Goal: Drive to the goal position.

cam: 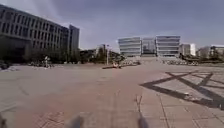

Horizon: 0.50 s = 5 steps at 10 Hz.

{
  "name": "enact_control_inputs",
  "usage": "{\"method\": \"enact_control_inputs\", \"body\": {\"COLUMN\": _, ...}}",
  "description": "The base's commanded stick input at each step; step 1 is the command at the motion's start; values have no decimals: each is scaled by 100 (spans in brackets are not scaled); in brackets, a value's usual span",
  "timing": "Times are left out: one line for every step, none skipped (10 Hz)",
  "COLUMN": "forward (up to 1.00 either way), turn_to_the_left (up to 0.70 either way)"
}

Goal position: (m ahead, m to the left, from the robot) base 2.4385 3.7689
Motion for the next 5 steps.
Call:
{"method": "enact_control_inputs", "body": {"forward": 0, "turn_to_the_left": 100}}
{"method": "enact_control_inputs", "body": {"forward": 0, "turn_to_the_left": 100}}
{"method": "enact_control_inputs", "body": {"forward": 0, "turn_to_the_left": 100}}
{"method": "enact_control_inputs", "body": {"forward": 0, "turn_to_the_left": 100}}
{"method": "enact_control_inputs", "body": {"forward": 0, "turn_to_the_left": 100}}
